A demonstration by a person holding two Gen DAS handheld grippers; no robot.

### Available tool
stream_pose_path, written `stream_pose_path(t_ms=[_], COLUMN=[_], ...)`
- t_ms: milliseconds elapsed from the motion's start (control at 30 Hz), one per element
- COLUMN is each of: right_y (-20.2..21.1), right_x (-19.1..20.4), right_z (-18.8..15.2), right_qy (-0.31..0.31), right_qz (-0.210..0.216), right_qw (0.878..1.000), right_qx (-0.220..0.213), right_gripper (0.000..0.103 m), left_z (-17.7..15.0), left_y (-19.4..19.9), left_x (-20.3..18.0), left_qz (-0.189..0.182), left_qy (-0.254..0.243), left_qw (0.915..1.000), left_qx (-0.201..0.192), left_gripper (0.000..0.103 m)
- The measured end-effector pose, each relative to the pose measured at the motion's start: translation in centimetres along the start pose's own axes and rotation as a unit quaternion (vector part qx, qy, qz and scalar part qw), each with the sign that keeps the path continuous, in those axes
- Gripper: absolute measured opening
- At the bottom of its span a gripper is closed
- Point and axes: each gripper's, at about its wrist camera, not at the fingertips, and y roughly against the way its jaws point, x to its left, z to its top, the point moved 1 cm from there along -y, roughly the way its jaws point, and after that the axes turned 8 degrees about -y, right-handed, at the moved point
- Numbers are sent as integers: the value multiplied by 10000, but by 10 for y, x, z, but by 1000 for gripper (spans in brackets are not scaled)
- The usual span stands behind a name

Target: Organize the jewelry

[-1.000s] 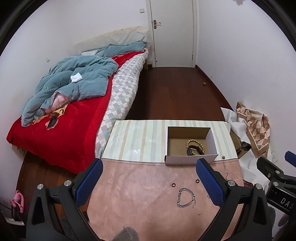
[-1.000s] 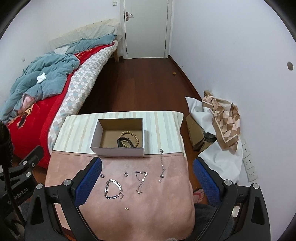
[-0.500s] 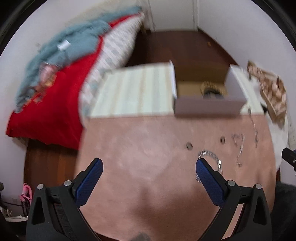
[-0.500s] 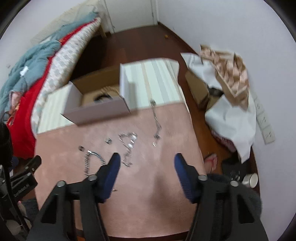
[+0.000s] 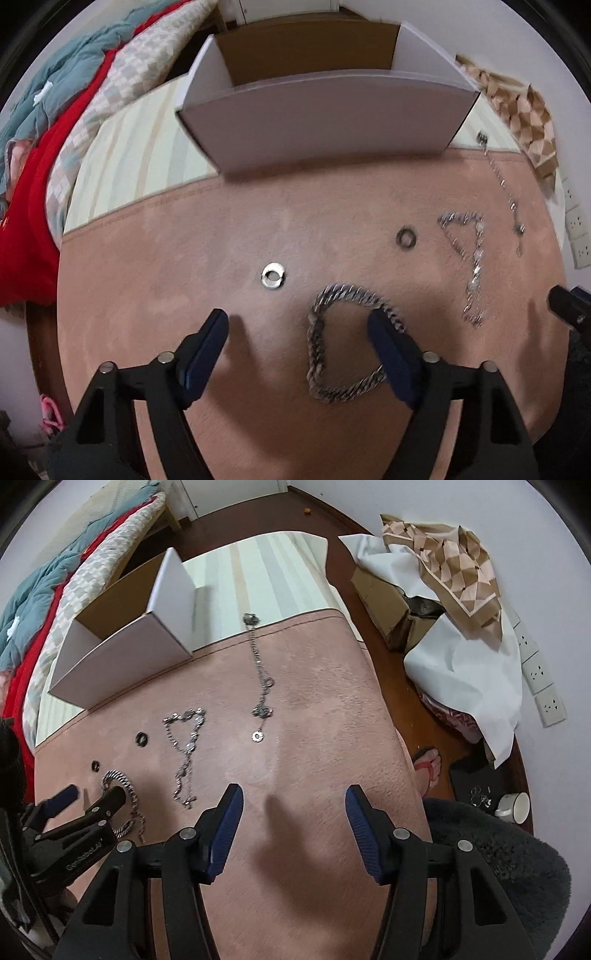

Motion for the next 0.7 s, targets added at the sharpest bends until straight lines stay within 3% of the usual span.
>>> stream_pose_path(t_ms=[33, 67, 100, 133, 300, 533, 700], right_y=[-2, -5, -6, -6, -8, -18, -27], right_x=[-2, -3, -4, -4, 2, 33, 68], right_z=[1, 2, 3, 4, 5, 10, 12], right_qy=[-24, -47, -56, -55, -33, 137, 447], right_qz=[1, 13, 22, 28, 117, 738, 709], right_qw=[10000, 10000, 10000, 10000, 9999, 9971, 9965], right_qx=[7, 20, 28, 36, 60, 125, -32], right_gripper=[60, 60, 60, 60, 60, 60, 60], left_z=[1, 1, 1, 2, -1, -5, -5], left_y=[0, 1, 3, 3, 10, 26, 36], left_x=[-3, -4, -5, -6, 12, 61, 78], left_qz=[-43, -190, -333, -357, -381, -436, -277], left_qy=[-30, -35, -11, -8, 140, 522, 498], left_qw=[10000, 9998, 9993, 9993, 9990, 9972, 9976], left_qx=[-41, -94, -144, -136, -199, -299, -382], left_gripper=[63, 41, 26, 2, 2, 2, 2])
